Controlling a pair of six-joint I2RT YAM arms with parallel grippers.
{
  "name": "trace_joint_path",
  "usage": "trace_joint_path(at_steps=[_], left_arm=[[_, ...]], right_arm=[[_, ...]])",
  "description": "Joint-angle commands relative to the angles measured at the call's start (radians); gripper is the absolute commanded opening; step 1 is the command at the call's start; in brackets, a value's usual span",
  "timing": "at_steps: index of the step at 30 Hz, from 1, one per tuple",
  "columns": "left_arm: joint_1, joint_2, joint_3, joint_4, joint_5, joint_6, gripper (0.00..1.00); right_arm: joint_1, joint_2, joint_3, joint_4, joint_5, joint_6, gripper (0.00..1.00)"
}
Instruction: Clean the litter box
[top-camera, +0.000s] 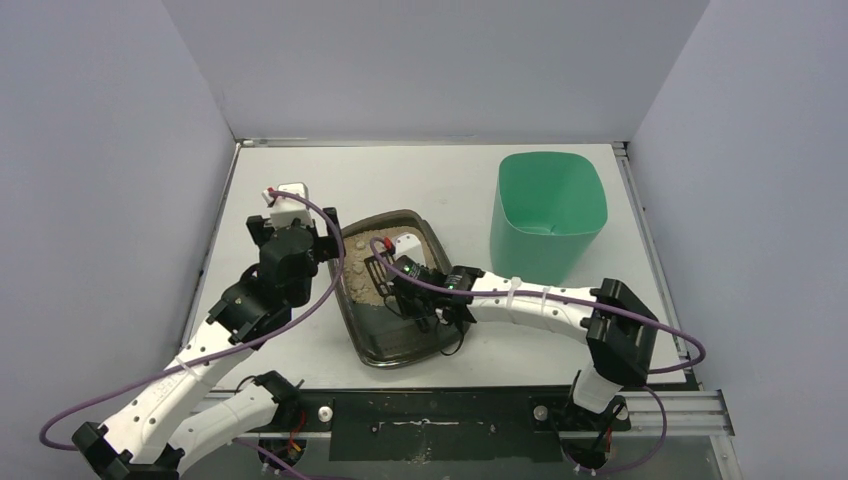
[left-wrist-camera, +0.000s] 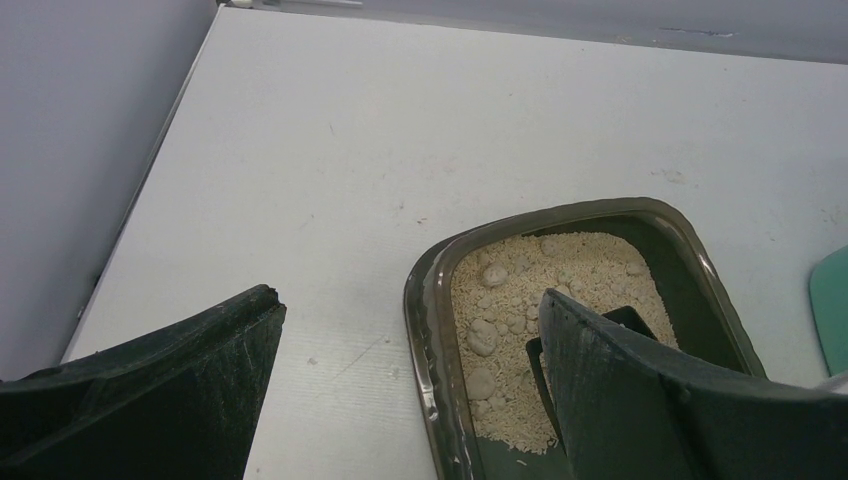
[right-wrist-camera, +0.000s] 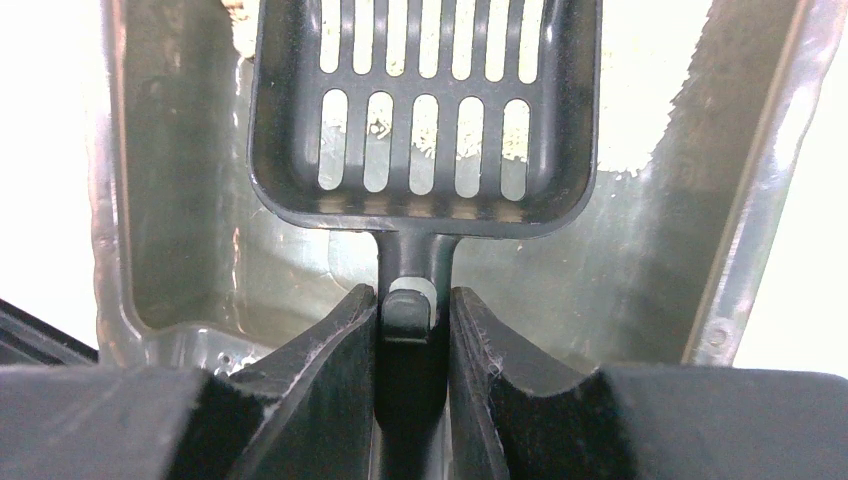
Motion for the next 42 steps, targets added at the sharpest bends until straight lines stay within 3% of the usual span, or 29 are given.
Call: trace_joint_path(at_steps=[1, 6, 21, 24, 33, 42], left_arm=[[-0.006, 0.005, 0.025, 0.012, 0.024, -0.016, 0.97], [-0.006, 0.017, 0.065, -0.016, 0.074, -0.014, 0.97], [0.004, 0.043, 0.076, -0.100, 0.457, -0.047, 0.97], [0.040, 0.048, 0.063, -0.097, 0.576, -0.065, 0.97], [0.151, 0.045, -0.036, 0.047, 1.106, -0.129, 0.97], [0.171, 0.049, -0.106, 0.190, 1.352, -0.233, 0.89]], right_arm=[[-0.003, -0.086, 0.023, 0.020, 0.046, -0.100, 0.00], [-0.006, -0.161, -0.001, 0.058, 0.025, -0.246, 0.00], [-0.007, -0.429, -0.181, 0.156, -0.078, -0.706, 0.00], [-0.007, -0.490, -0.232, 0.159, -0.104, -0.803, 0.00], [-0.010, -0.617, -0.292, 0.118, -0.151, -0.936, 0.00], [-0.009, -0.709, -0.277, 0.058, -0.210, -1.023, 0.00]])
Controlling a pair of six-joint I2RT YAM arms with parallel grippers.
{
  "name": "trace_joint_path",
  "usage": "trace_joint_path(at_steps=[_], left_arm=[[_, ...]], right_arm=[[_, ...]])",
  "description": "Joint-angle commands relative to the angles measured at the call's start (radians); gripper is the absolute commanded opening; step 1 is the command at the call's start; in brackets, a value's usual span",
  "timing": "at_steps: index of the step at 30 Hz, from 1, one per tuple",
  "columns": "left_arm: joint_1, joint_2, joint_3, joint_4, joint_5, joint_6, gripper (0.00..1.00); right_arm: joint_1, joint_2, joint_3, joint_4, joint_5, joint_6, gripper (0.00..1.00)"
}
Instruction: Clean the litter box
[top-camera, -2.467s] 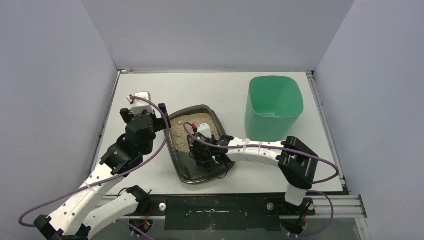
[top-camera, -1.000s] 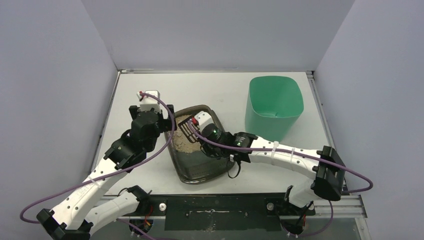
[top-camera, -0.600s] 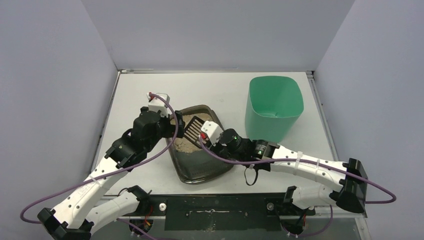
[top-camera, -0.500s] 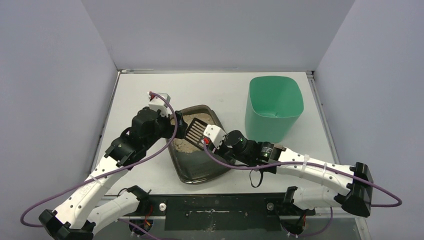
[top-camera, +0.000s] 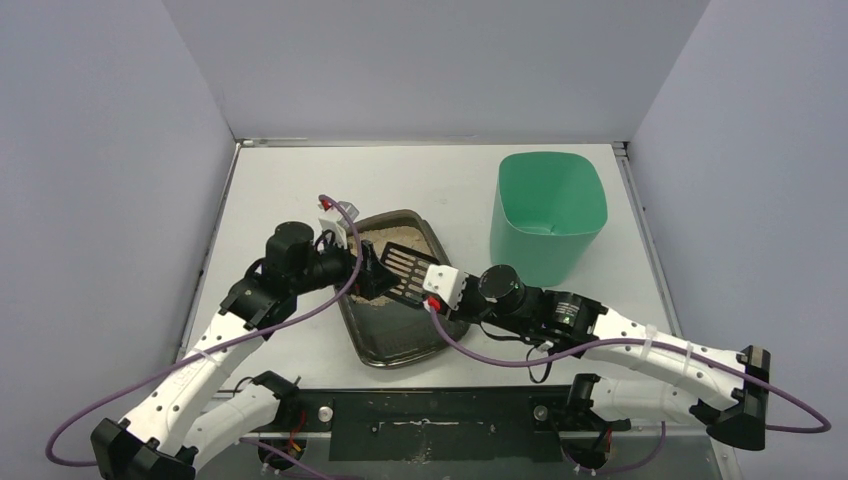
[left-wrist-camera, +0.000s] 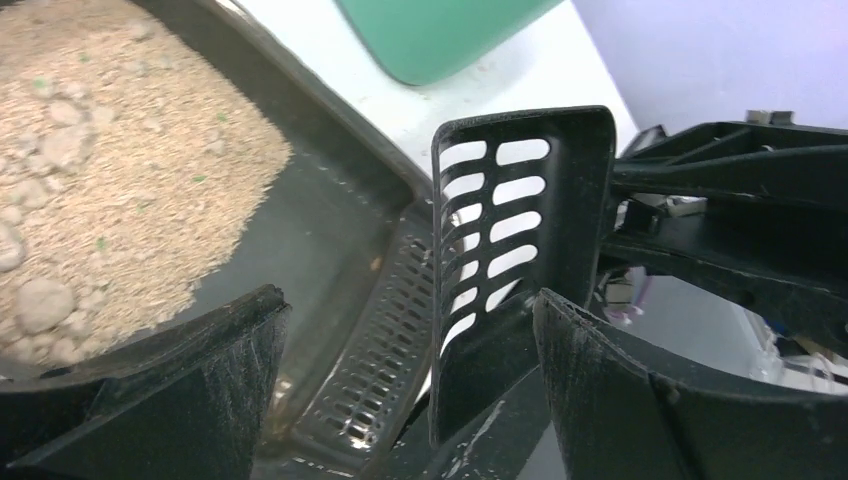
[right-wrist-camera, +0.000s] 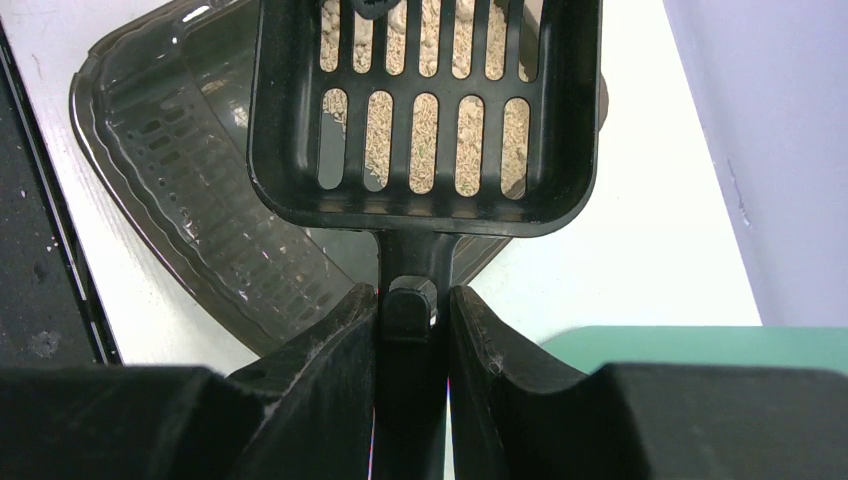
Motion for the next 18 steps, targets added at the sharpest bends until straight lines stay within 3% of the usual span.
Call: trace_joint_path(at_steps=[1, 10, 18], left_arm=[[0.016, 0.000, -0.019, 0.183, 0.200, -0.086, 0.87], [0.022, 0.030, -0.028, 0.304, 0.286, -0.167, 0.70], [0.022, 0.067, -0.005, 0.239, 0.253, -0.121, 0.52]], right_arm=[[-0.005, -0.052, 0.016, -0.006, -0.035, -0.068, 0.00], [-0.003, -0.074, 0.047, -0.072, -0.036, -0.082, 0.00], [0.000, -0.093, 0.058, -0.085, -0.036, -0.084, 0.00]])
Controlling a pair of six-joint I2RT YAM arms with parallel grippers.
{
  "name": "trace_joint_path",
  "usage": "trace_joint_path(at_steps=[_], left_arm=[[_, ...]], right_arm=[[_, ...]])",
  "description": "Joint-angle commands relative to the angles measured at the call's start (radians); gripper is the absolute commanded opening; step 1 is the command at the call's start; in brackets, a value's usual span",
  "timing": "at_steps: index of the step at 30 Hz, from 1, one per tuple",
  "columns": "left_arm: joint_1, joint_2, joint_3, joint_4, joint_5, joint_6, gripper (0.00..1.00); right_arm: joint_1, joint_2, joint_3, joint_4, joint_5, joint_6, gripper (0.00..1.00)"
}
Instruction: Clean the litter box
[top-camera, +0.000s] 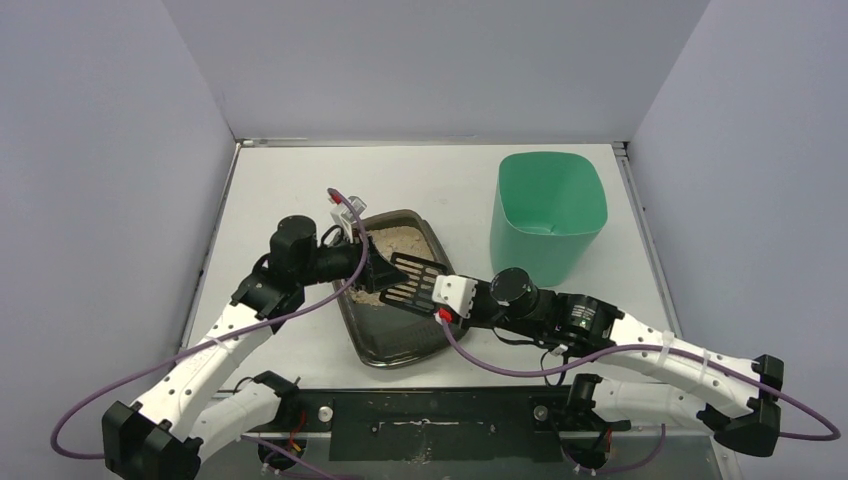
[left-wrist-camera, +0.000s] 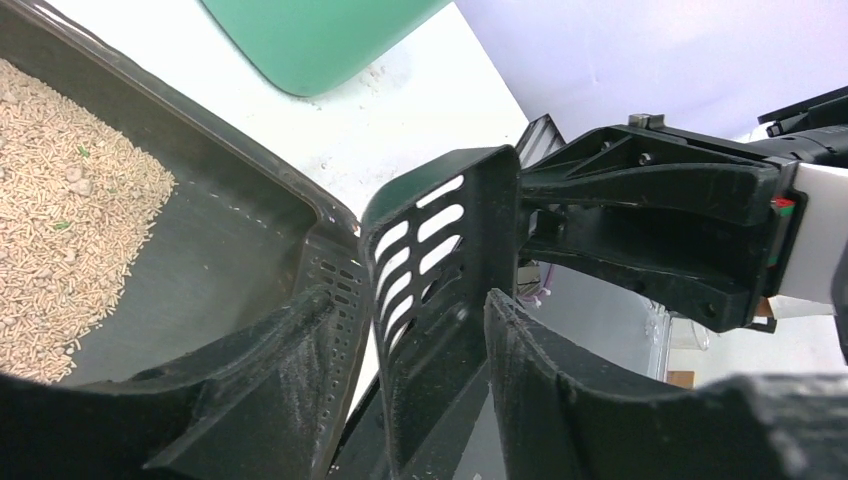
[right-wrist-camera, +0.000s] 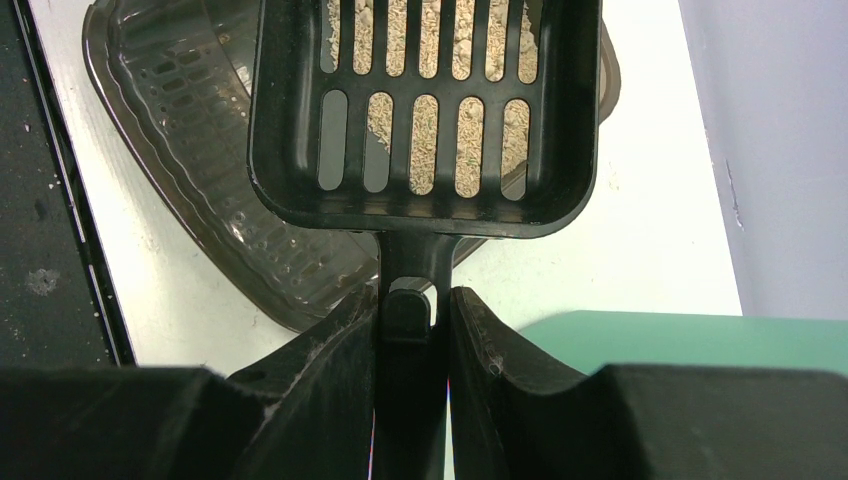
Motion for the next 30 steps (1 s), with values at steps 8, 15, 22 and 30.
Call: trace_joint_path(at_steps=[8, 15, 22, 30], left_arm=[[0.006, 0.026, 0.027, 0.017, 0.003, 0.022, 0.33], [0.006, 0.034, 0.030, 0.041, 0.030, 0.018, 0.00], [0.006, 0.024, 0.034, 0.046, 0.031, 0.020, 0.00], [0.035, 0.010, 0.046, 0.010, 0.018, 0.044, 0.00]], right_arm=[[0.001, -0.031, 0.069, 0.025, -0.006, -0.023, 0.00], [0.001, -0.010, 0.085, 0.032, -0.006, -0.019, 0.00], [0.002, -0.010, 0.092, 0.031, -0.006, -0.013, 0.02], [0.000, -0.020, 0.098, 0.010, 0.032, 0.041, 0.43]])
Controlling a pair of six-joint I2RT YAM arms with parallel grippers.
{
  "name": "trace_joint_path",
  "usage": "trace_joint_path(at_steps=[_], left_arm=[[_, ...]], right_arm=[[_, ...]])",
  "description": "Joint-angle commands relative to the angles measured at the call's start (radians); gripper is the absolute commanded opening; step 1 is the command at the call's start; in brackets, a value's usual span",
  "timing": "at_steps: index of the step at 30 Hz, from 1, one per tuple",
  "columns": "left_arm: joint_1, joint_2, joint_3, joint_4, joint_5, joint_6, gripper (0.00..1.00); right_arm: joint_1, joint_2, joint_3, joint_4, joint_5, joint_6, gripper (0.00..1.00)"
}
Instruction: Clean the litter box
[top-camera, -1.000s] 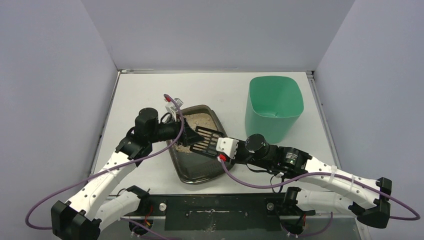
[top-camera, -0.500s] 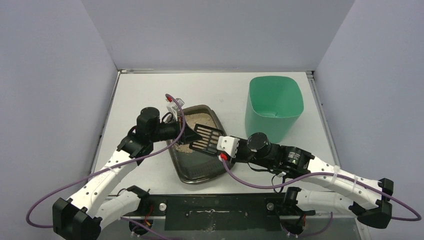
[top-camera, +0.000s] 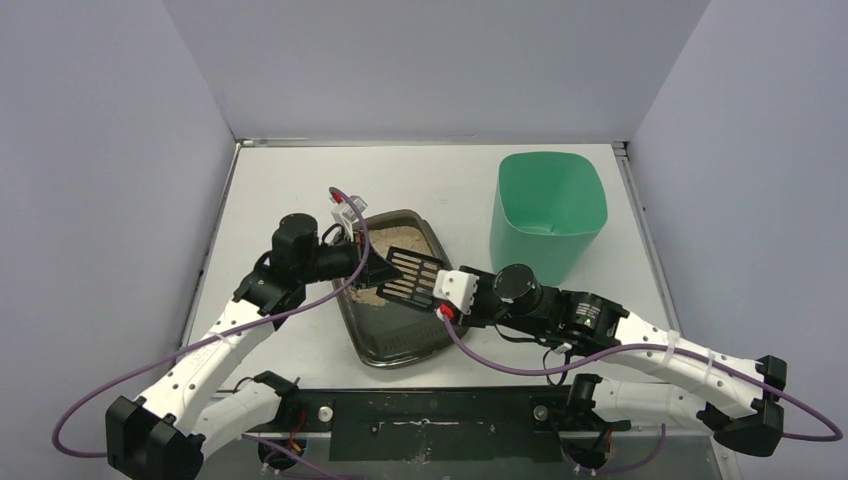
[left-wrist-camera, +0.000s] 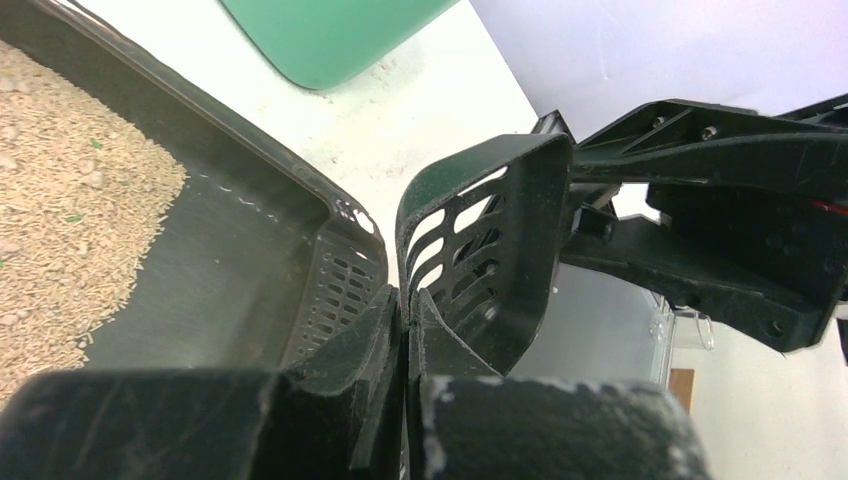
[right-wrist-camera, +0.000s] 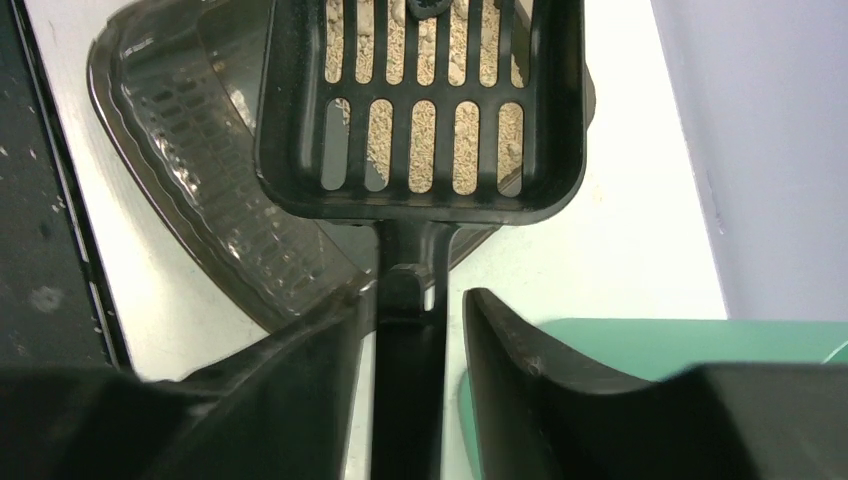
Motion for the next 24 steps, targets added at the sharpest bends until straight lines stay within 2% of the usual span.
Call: trace_joint_path(at_steps=[1, 4, 11, 15, 18, 24], left_arm=[[0.030, -0.029, 0.051, -0.006, -0.004, 0.045, 0.00], [0.054, -0.047, 0.052, -0.035, -0.016, 0.064, 0.00], [0.105, -0.071, 0.052, -0.054, -0.018, 0.093, 0.00], [0.138, -0.083, 0.054, -0.050, -0.002, 0.100, 0.00], [0.161, -0.091, 0.044, -0.018, 0.017, 0.091, 0.00], [0.206, -0.090, 0.005, 0.133, 0.075, -0.002, 0.00]], right_arm=[[0.000, -0.019, 0.057, 0.013, 0.038, 0.057, 0.49], [-0.011, -0.040, 0.061, 0.020, 0.031, 0.112, 0.68], [-0.076, -0.008, 0.132, 0.049, 0.059, 0.271, 0.93], [-0.179, 0.048, 0.206, 0.042, -0.033, 0.373, 0.99], [-0.246, 0.086, 0.242, 0.033, -0.096, 0.424, 1.00], [-0.315, 0.066, 0.228, 0.118, -0.104, 0.561, 1.00]])
